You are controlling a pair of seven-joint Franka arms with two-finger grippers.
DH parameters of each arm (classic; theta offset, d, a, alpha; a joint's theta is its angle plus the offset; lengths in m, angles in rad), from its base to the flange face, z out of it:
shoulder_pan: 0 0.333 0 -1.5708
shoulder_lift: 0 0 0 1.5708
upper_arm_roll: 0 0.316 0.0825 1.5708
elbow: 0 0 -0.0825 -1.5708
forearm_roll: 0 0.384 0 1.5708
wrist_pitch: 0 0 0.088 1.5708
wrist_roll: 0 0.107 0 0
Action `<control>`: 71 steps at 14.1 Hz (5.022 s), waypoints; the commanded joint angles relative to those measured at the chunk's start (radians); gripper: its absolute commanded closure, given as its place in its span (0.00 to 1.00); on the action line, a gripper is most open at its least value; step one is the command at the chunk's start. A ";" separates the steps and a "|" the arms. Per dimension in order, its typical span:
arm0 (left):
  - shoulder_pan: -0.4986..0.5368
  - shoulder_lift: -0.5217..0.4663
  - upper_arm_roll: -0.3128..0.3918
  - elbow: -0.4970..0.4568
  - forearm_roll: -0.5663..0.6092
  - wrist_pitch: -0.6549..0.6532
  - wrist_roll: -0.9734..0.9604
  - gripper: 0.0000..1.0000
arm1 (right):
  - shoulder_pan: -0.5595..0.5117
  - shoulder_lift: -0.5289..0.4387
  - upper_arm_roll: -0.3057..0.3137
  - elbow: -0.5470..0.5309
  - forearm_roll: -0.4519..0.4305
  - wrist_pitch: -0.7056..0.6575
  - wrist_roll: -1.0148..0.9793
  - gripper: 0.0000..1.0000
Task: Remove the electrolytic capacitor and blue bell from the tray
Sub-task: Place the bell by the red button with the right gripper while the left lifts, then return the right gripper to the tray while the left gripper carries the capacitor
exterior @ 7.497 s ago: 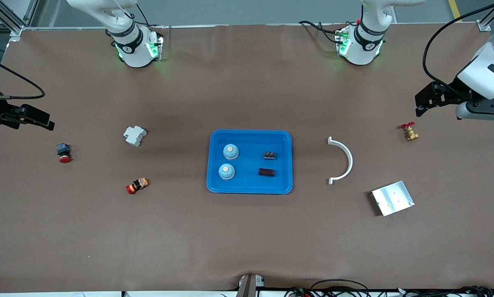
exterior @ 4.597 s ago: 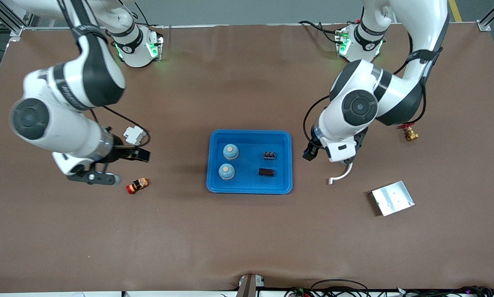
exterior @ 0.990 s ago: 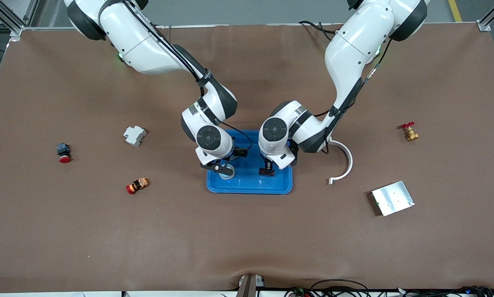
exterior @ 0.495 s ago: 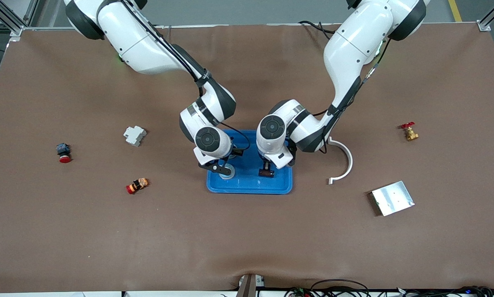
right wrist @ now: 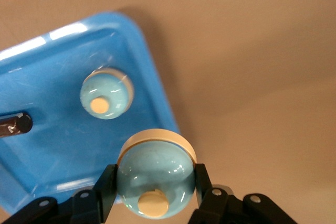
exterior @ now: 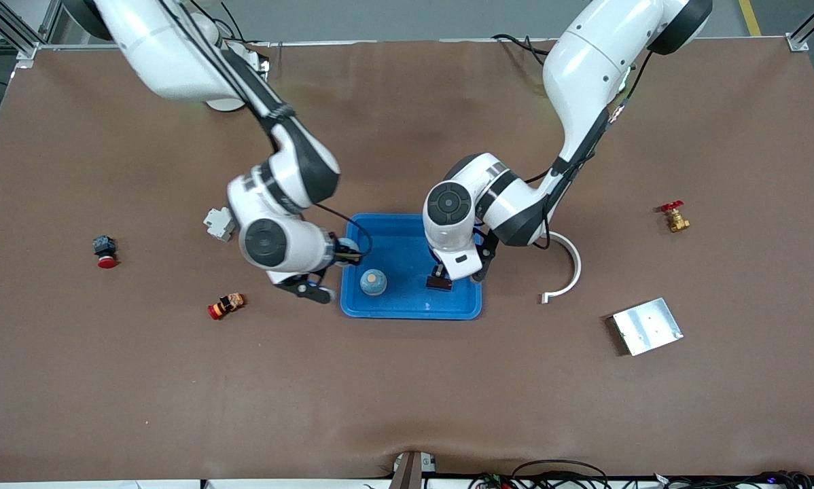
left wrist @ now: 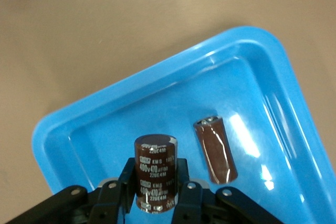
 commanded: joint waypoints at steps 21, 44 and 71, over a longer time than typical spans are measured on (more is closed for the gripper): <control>0.334 -0.160 -0.112 -0.216 0.003 0.015 1.146 1.00 | -0.166 -0.055 -0.573 -0.372 -0.014 0.125 -1.156 0.95; 0.526 -0.277 -0.110 -0.724 0.138 0.621 1.439 1.00 | 0.095 -0.038 -0.516 -0.047 0.222 -0.119 -0.730 0.00; 0.506 -0.231 -0.107 -0.701 0.173 0.643 1.319 0.00 | 0.474 0.315 -0.398 0.194 0.147 0.269 0.061 0.00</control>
